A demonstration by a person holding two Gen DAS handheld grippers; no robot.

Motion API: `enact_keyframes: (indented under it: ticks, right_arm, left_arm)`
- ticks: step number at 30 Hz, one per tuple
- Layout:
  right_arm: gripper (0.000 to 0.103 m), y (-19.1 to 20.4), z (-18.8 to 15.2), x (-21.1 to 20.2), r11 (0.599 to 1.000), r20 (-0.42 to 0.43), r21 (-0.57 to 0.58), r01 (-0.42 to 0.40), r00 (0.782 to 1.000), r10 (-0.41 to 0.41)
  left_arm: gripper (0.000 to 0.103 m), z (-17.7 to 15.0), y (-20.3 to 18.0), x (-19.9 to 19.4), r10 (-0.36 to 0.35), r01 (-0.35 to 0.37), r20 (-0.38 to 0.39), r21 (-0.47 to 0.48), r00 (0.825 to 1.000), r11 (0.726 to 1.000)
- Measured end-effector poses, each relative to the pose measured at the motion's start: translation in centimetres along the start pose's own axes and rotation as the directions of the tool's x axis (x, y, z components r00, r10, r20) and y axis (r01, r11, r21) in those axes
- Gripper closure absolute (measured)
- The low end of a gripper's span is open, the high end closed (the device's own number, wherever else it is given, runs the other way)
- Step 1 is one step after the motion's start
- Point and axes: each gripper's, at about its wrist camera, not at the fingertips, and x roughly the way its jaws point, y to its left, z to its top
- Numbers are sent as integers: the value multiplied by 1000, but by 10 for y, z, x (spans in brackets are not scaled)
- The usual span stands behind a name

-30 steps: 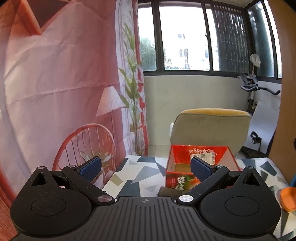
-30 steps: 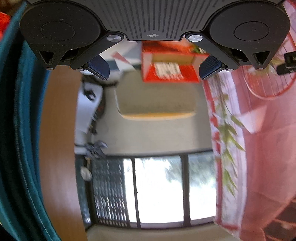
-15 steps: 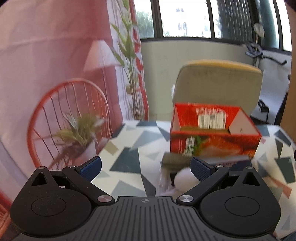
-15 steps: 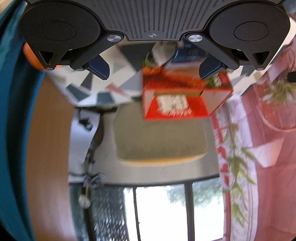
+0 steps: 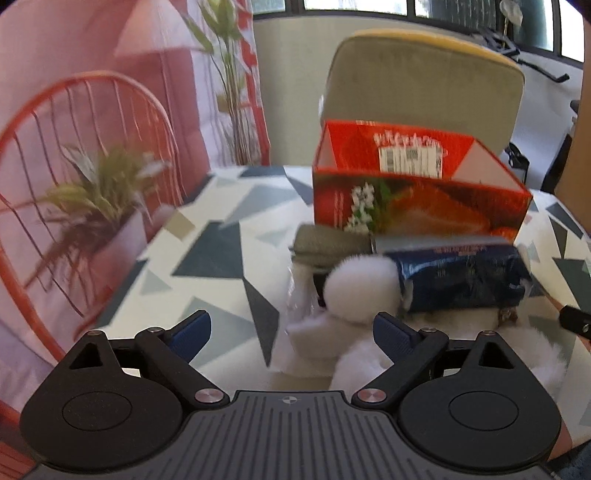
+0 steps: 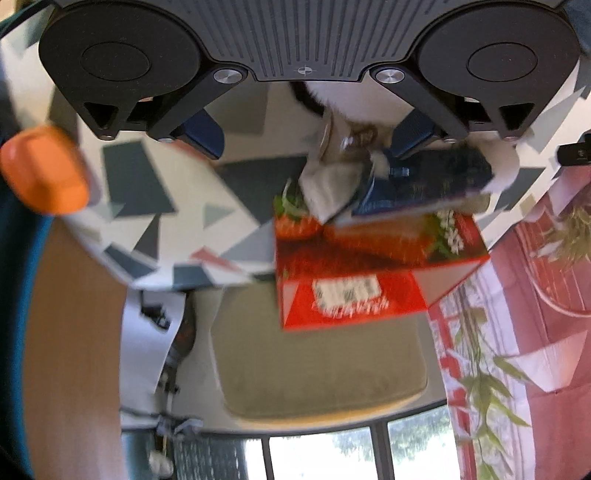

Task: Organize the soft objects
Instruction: 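Move both grippers down toward the white fluffy plush on the pile, then close the left gripper on the white fluffy plush while the right gripper closes on it too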

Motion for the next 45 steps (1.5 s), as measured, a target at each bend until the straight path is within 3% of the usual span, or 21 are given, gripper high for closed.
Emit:
enact_keyframes:
  ticks: [5,11,19,26,30,37,40,45]
  right_arm:
    - [24,-6,-13,21,997,-86,42,-70,994,74]
    - [36,-2,-29,39,996,-195,36,-84,977,89]
    - [36,-5,-47,51,996,-300,51,-71,950,83]
    - [44,4,-54,55,998,-332,-13,-65,942,57]
    - [49,8,-55,55,997,-323,-64,-50,946,27]
    - [51,11,-56,55,994,-314,-95,-49,949,16]
    - [51,11,-57,56,994,-310,-94,-52,950,21]
    - [53,11,-56,56,994,-308,-103,-47,951,13]
  left_arm:
    - [10,-6,-5,16,-35,36,-26,6,999,999]
    - [16,-12,-3,27,-112,109,-72,-46,991,993]
    - [19,-21,-5,43,-151,143,-141,-67,978,987]
    - [20,-26,-6,45,-179,170,-155,-71,971,983]
    - [20,-27,-8,46,-226,210,-177,-105,958,972]
    - [20,-33,-23,60,-235,227,-215,-65,948,972]
    - [20,-37,-25,67,-198,192,-236,-49,951,980]
    - [19,-39,-10,77,-185,159,-270,-116,945,980]
